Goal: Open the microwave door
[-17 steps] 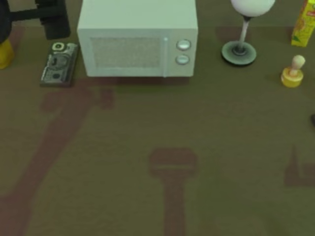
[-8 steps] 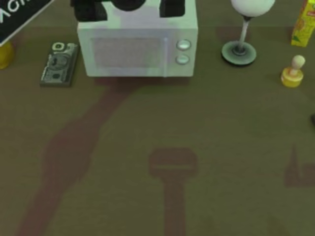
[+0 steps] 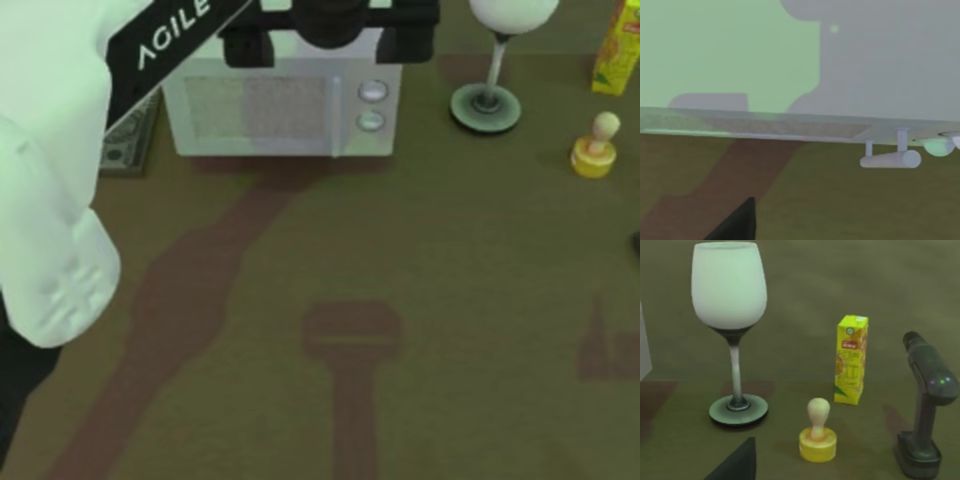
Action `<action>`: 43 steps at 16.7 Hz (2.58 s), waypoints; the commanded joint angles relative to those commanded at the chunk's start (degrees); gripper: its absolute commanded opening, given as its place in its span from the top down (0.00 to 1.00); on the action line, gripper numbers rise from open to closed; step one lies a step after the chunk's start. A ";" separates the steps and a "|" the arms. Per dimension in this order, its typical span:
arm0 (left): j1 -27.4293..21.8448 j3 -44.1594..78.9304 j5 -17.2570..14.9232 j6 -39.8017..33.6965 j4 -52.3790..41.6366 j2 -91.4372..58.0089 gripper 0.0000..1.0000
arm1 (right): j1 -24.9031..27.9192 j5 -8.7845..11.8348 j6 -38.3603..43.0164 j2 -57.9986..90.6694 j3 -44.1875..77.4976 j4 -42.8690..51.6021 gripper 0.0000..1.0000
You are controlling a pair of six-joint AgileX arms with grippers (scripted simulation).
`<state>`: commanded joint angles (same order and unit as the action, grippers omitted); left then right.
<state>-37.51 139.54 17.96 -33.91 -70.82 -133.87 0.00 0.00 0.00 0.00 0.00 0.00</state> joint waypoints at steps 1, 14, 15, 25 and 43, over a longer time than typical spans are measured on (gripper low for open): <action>0.00 0.00 0.00 0.00 0.00 0.00 0.00 | 0.00 0.00 0.00 0.00 0.00 0.00 0.00; 2.88 -4.89 -1.32 2.77 12.05 -6.33 0.00 | 0.00 0.00 0.00 0.00 0.00 0.00 0.00; 2.88 -4.89 -1.32 2.77 12.05 -6.33 0.00 | 0.00 0.00 0.00 0.00 0.00 0.00 0.00; 2.88 -4.89 -1.32 2.77 12.05 -6.33 0.68 | 0.00 0.00 0.00 0.00 0.00 0.00 0.00; 1.12 -12.61 -1.25 1.79 15.03 -1.45 1.00 | 0.00 0.00 0.00 0.00 0.00 0.00 0.00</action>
<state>-36.38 126.93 16.71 -32.13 -55.79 -135.32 0.00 0.00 0.00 0.00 0.00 0.00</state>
